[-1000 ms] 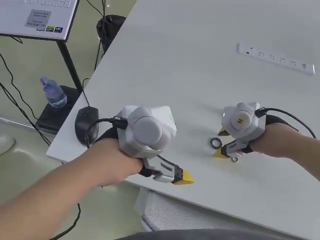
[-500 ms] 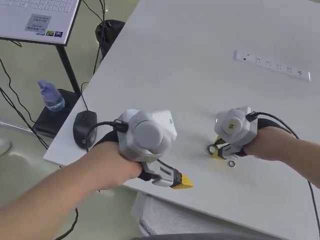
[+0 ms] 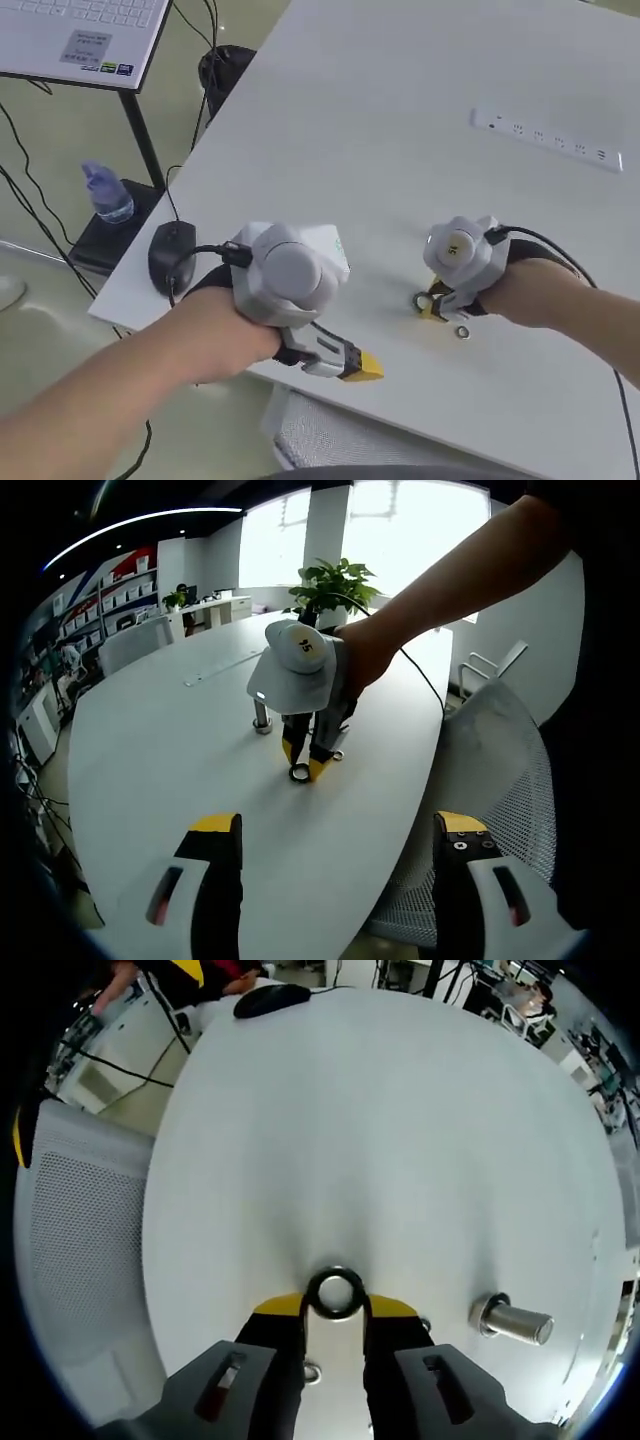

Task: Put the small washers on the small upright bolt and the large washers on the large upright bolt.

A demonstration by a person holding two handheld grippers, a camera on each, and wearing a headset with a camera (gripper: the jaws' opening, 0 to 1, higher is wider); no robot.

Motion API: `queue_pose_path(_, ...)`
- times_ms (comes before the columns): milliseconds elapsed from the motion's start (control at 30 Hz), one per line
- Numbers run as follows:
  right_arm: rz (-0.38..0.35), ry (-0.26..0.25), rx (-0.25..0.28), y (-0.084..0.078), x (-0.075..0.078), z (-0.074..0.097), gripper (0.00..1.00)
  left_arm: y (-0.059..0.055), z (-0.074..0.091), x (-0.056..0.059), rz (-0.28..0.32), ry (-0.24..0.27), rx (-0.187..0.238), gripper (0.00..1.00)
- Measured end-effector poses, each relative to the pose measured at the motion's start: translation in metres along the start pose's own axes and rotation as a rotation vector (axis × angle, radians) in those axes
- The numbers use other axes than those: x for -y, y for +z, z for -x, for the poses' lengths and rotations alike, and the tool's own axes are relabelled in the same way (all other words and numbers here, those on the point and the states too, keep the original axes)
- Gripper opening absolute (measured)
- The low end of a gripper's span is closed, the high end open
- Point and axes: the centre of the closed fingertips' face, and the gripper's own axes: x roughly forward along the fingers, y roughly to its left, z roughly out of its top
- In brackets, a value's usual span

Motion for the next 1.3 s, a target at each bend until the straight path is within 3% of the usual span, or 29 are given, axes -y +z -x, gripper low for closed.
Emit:
queue_pose_path(467, -0.045, 0.028, 0.023, -0.002, 0.0, 0.003, 0.21, -0.01, 0.0, 0.0, 0.003, 0.018, -0.033, 0.77)
queue_pose_path(933, -0.041, 0.011, 0.041, -0.003, -0.001, 0.022, 0.22, -0.014, 0.005, 0.001, 0.005, 0.023, -0.034, 0.77)
queue_pose_path(1300, -0.106, -0.002, 0.053, -0.009, 0.006, 0.046, 0.22, -0.015, 0.005, 0.0, 0.001, 0.018, -0.037, 0.77)
